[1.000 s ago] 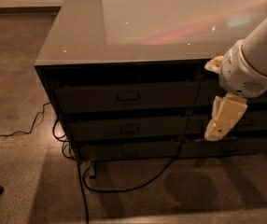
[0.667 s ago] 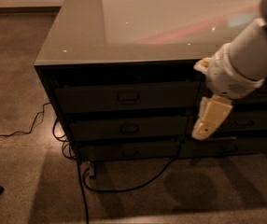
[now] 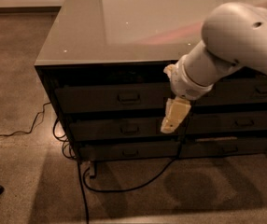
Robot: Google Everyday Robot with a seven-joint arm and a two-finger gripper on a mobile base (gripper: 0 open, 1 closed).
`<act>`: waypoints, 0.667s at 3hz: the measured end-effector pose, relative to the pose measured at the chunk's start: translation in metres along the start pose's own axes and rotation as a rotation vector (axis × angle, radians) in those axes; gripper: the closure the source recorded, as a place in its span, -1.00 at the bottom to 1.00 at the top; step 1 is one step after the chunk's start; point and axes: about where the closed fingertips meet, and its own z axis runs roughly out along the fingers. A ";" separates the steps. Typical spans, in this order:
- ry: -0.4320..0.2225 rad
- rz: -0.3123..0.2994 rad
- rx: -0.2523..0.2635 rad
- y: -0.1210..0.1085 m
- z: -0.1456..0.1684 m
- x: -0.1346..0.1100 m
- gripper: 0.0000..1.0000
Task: Open top drawer
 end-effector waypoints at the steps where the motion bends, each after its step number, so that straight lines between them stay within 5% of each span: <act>1: 0.057 -0.030 0.024 -0.030 0.036 0.001 -1.00; 2: 0.076 -0.049 0.031 -0.032 0.038 0.003 -1.00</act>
Offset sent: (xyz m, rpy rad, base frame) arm 0.0344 0.0071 -0.0220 -0.0535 -0.0208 0.0024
